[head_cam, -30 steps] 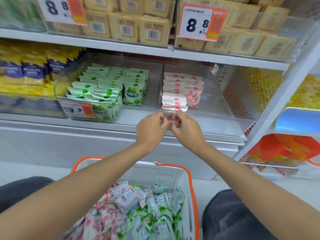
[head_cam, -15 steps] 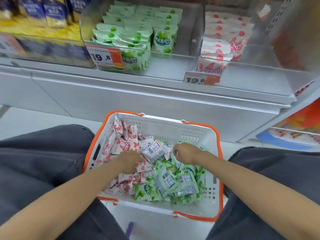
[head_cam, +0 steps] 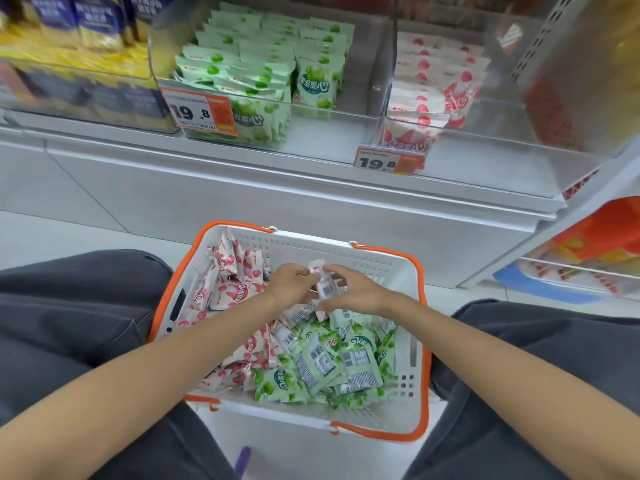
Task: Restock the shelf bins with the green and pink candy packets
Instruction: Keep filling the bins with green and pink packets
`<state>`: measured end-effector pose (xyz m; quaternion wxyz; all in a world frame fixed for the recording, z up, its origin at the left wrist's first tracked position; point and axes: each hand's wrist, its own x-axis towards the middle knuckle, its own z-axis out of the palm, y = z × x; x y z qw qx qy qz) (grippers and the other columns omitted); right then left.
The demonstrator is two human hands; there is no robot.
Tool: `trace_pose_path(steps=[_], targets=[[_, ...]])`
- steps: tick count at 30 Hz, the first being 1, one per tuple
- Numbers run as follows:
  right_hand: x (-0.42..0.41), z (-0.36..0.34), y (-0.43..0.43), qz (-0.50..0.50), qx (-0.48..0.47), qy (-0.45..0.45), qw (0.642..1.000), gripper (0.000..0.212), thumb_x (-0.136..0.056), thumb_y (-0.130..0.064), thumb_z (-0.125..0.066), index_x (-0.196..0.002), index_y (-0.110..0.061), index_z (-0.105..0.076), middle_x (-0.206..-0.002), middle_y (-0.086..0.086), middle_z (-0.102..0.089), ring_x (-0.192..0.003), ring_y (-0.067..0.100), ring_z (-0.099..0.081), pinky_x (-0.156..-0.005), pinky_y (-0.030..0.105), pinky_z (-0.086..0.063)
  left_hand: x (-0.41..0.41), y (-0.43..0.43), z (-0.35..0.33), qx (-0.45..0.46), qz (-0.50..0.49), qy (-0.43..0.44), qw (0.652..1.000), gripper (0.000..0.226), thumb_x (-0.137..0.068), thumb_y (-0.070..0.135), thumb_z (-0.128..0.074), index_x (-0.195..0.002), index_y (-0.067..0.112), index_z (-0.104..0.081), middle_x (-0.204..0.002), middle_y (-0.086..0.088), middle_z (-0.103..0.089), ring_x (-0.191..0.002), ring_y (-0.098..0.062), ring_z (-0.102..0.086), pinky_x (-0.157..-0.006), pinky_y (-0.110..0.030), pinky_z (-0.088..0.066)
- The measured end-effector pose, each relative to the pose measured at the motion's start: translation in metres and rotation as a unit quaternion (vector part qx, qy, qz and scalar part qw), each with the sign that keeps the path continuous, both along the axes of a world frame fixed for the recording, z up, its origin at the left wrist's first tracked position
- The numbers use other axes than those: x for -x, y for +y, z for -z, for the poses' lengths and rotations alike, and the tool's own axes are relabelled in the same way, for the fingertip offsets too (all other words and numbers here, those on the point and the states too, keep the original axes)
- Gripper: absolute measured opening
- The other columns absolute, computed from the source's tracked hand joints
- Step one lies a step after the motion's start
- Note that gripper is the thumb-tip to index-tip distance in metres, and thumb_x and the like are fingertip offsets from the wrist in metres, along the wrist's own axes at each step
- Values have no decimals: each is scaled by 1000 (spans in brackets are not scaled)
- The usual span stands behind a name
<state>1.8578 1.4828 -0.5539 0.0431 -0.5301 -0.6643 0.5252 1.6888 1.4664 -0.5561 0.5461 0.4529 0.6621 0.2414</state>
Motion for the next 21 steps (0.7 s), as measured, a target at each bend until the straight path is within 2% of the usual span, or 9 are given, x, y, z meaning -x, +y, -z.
trace_pose_path(steps=[3,5,7,8,10,12,15,19,21], targets=[[0,-9,2,64,-67,35,995,48,-75,-29,-78,-115,-16,-55,-103,-1,-65,-89,13,-63,-77,29,-54,-18,6,-25,20,-16,-91,995,30,-97,29,-58,-99,2,-70,-95,-12,-74,-85,-22,-71,-73,-28,-59],[-6,-21,8,128,-60,59,988,34,-83,-12,-71,-112,-9,-56,-99,4,-68,-83,15,-66,-72,28,-55,-24,13,-37,-39,-34,-35,998,22,-98,27,-53,-100,8,-65,-98,-9,-70,-91,-23,-66,-80,-33,-55],[-14,-37,17,170,-14,101,980,34,-84,-3,-68,-116,-6,-56,-104,9,-71,-89,20,-70,-80,32,-58,-26,21,-47,-88,-49,59,993,21,-98,29,-50,-107,11,-57,-103,-4,-62,-97,-21,-59,-86,-34,-48],[-18,-48,21,176,-4,125,976,34,-84,-1,-68,-117,-5,-57,-105,10,-71,-92,21,-70,-84,35,-58,-28,25,-52,-91,-52,65,992,25,-98,31,-50,-111,10,-55,-105,-3,-61,-99,-20,-58,-88,-34,-46],[-26,-67,29,180,2,178,967,32,-84,3,-67,-115,-5,-60,-104,10,-72,-92,21,-71,-86,35,-57,-36,36,-64,-86,-50,3,995,25,-98,34,-51,-104,12,-61,-103,-4,-66,-99,-22,-63,-90,-38,-51],[-36,-87,35,186,-15,208,960,31,-85,6,-66,-114,-6,-61,-101,8,-73,-89,19,-71,-83,31,-57,-48,45,-83,-101,-58,-43,992,27,-99,34,-52,-92,12,-66,-95,-6,-70,-90,-23,-67,-87,-38,-54],[-53,-116,45,203,-60,221,952,41,-84,2,-69,-122,-7,-56,-107,11,-71,-97,24,-69,-88,38,-56,-68,62,-104,-195,-79,0,978,42,-95,39,-56,-93,-2,-64,-90,-15,-69,-82,-28,-63,-77,-42,-51],[-79,-158,56,197,-137,174,955,46,-78,1,-75,-118,-12,-56,-101,2,-69,-88,14,-67,-78,24,-55,-104,79,-142,-299,-65,58,950,32,-98,36,-54,-90,6,-58,-79,-4,-61,-75,-23,-56,-69,-36,-43],[-96,-175,63,214,-152,178,948,41,-78,3,-75,-111,-14,-58,-98,1,-70,-87,14,-68,-78,24,-55,-120,89,-160,-350,-46,71,933,34,-97,36,-54,-87,3,-56,-74,-6,-56,-70,-22,-50,-66,-37,-40]])
